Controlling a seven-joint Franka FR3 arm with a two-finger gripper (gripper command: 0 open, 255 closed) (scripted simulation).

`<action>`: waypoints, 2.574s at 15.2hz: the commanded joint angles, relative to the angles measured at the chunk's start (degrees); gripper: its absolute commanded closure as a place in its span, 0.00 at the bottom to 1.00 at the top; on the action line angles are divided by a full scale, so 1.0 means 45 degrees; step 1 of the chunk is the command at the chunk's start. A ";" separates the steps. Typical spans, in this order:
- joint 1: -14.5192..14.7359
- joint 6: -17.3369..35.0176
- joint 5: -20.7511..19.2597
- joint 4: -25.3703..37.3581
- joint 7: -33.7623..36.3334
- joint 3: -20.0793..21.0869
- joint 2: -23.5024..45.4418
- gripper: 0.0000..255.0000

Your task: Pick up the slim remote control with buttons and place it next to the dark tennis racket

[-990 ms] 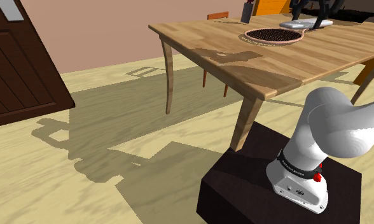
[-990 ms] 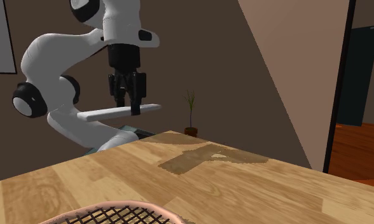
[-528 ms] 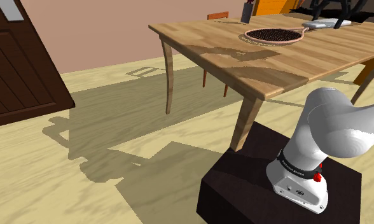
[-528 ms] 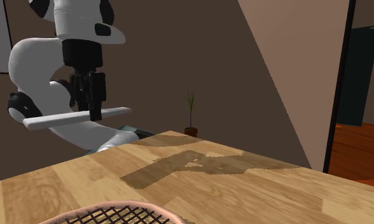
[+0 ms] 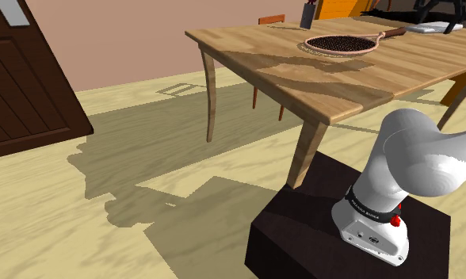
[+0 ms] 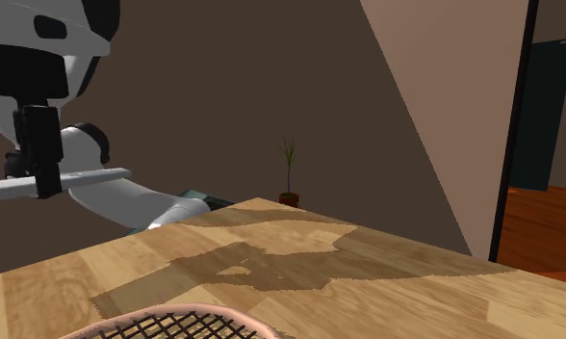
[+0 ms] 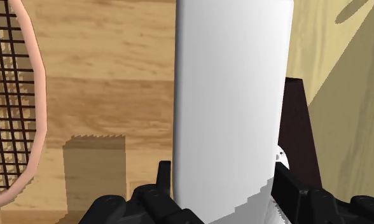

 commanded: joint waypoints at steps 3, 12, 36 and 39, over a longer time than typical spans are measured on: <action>0.0159 -0.0405 -0.1170 0.1157 -0.1457 -0.0734 -0.0022 1.00; -0.0073 0.0066 -0.2097 0.0248 -0.1949 -0.1423 -0.0984 1.00; -0.0739 0.1081 -0.2875 -0.2344 -0.1543 -0.2169 -0.2676 0.00; -0.0612 0.0892 -0.2699 -0.1880 -0.1602 -0.1993 -0.2369 0.00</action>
